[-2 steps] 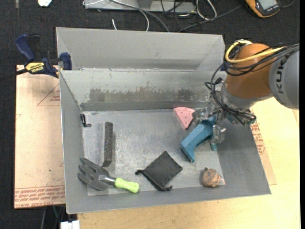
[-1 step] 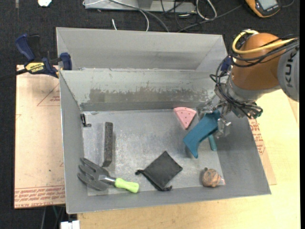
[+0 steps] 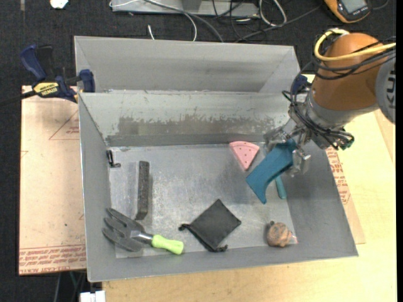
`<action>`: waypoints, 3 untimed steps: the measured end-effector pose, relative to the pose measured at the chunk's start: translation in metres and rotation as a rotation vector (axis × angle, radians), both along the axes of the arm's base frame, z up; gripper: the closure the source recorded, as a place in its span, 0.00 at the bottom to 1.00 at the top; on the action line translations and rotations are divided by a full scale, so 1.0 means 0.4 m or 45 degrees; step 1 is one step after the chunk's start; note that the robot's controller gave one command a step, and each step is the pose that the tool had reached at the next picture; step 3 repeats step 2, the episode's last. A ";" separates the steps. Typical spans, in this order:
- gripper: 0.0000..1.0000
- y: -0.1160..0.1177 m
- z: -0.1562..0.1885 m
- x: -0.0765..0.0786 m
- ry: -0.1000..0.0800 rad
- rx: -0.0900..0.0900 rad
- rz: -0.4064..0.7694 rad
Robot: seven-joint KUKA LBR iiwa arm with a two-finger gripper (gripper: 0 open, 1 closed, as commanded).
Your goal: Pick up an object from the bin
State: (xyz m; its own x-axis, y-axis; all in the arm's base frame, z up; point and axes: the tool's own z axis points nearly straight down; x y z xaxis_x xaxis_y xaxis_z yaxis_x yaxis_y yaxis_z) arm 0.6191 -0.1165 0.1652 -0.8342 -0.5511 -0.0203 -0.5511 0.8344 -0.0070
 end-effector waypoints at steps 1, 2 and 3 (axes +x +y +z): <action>1.00 0.000 0.038 0.002 -0.004 -0.001 -0.001; 1.00 0.002 0.123 -0.002 0.005 0.002 -0.003; 1.00 0.002 0.123 -0.002 0.005 0.002 -0.003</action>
Offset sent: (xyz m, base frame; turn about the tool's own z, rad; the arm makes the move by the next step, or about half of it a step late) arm 0.0005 0.0002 0.0727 0.0006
